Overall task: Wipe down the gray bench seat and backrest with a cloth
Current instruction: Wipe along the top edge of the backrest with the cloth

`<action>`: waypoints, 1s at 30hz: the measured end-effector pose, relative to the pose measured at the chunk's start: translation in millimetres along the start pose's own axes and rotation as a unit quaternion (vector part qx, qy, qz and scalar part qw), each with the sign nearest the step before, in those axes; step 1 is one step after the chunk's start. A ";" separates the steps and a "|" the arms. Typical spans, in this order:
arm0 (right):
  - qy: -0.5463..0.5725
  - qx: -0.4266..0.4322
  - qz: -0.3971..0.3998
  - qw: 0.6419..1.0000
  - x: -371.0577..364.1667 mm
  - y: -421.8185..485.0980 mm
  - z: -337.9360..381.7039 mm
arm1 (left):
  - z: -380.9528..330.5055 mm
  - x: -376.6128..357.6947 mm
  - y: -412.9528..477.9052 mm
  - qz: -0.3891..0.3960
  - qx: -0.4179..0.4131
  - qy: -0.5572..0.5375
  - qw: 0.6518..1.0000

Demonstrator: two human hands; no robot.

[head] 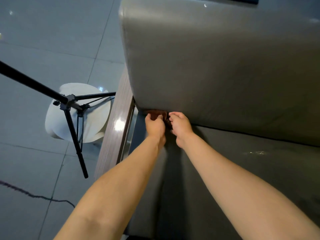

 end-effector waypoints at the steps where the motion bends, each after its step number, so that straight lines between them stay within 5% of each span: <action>1: 0.013 -0.009 -0.005 1.000 4.1 -2.4 0.4 | 0.7 -5.8 -5.0 0.017 0.002 0.001 1.000; 10: 0.098 -0.005 -0.037 0.994 39.6 -47.2 11.7 | -33.4 -41.7 -79.9 0.206 -0.085 0.171 0.960; 15: 0.122 0.160 -0.229 0.953 99.2 -82.7 67.8 | -69.7 -30.2 -90.0 0.123 -0.190 0.294 0.929; 18: 0.098 0.219 -0.286 0.927 104.9 -90.0 82.9 | -67.2 -38.6 -88.0 0.166 -0.189 0.349 0.903; 30: 0.097 0.105 -0.216 0.966 63.4 -48.3 42.8 | -48.2 -36.5 -76.1 0.194 -0.240 0.400 0.863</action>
Point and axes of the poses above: each hand's wrist, its own y-axis towards the middle knuckle, its own x-axis out of the back of the hand, z = x × y, the point moved 10 cm from there along y, towards the middle knuckle, and after that the axes turned 2 degrees about z, right-handed, at the moved point
